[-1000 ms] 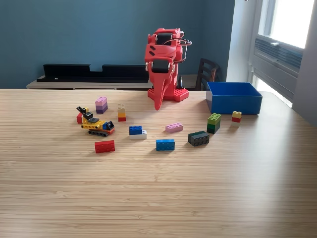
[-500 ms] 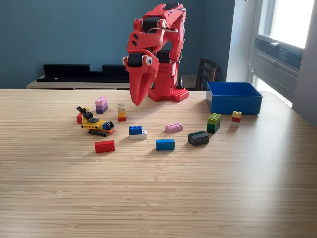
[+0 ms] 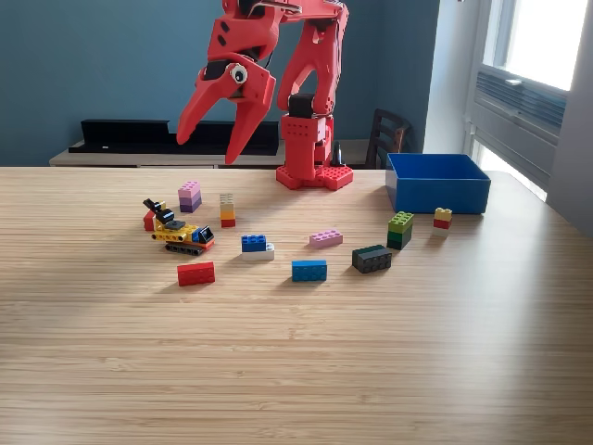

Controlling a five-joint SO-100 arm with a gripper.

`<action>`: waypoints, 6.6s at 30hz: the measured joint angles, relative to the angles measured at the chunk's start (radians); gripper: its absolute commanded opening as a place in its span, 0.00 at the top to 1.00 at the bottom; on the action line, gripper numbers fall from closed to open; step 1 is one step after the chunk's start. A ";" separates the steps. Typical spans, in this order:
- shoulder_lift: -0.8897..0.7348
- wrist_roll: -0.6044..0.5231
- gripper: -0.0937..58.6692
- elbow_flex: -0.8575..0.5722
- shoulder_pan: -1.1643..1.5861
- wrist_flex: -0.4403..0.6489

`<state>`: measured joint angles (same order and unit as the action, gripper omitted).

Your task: Grasp a lego block and put it in the bin.

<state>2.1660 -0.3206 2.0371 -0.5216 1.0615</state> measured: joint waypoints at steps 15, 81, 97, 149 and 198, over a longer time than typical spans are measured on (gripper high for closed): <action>-0.339 0.081 0.40 -0.149 -0.071 0.058; -0.927 0.095 1.00 -0.584 -0.051 0.212; -0.472 0.054 1.00 -0.747 0.420 0.508; -0.712 0.069 0.44 -0.762 1.775 0.627; -0.712 0.175 1.00 -0.887 0.643 0.663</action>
<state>1.4542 -0.1457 1.1505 0.1212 1.7242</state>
